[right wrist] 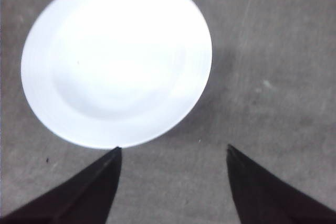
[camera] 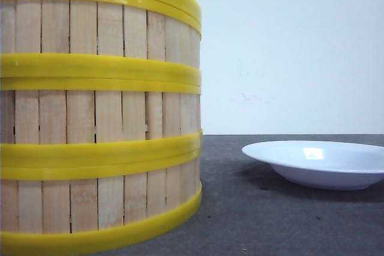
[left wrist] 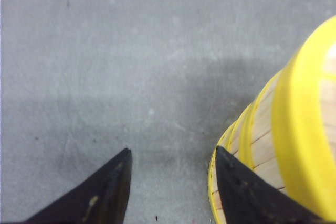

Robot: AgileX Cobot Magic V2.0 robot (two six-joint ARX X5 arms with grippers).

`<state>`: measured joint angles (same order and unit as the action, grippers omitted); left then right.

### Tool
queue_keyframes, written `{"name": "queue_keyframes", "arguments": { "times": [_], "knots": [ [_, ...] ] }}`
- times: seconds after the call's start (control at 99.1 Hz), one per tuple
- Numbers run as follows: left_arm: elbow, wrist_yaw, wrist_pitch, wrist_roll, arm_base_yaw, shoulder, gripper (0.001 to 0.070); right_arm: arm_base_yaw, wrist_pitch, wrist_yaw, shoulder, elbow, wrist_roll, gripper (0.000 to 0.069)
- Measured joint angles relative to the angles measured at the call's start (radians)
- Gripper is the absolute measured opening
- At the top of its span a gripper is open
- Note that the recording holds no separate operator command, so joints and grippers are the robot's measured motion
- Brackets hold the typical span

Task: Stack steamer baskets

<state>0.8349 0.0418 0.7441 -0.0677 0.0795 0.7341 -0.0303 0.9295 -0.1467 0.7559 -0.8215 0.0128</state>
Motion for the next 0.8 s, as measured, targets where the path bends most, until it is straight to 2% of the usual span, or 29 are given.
{"name": "queue_keyframes", "arguments": {
  "times": [0.303, 0.353, 0.424, 0.484, 0.585, 0.797],
  "knots": [
    [0.0, 0.0, -0.001, 0.0, 0.0, 0.0, 0.0299, 0.0, -0.002, -0.005, 0.001, 0.0, 0.0, 0.0407],
    [0.0, 0.0, -0.001, 0.0, 0.0, 0.0, 0.0263, 0.0, -0.002, -0.015, 0.001, 0.0, 0.002, 0.0344],
    [0.0, 0.0, -0.001, -0.001, 0.0, 0.0, 0.0122, 0.0, -0.003, -0.033, 0.001, 0.0, 0.002, 0.0151],
    [0.0, 0.0, -0.001, -0.001, 0.0, 0.0, 0.0054, 0.0, -0.01, -0.034, 0.001, 0.0, 0.002, 0.0067],
    [0.0, 0.0, 0.0, -0.003, 0.0, 0.0, 0.0023, 0.0, -0.021, -0.035, 0.001, 0.0, 0.003, 0.0024],
    [0.0, 0.0, -0.001, -0.004, 0.0, 0.0, 0.0018, 0.0, -0.006, -0.035, 0.001, 0.0, 0.004, 0.0012]
  ]
}}
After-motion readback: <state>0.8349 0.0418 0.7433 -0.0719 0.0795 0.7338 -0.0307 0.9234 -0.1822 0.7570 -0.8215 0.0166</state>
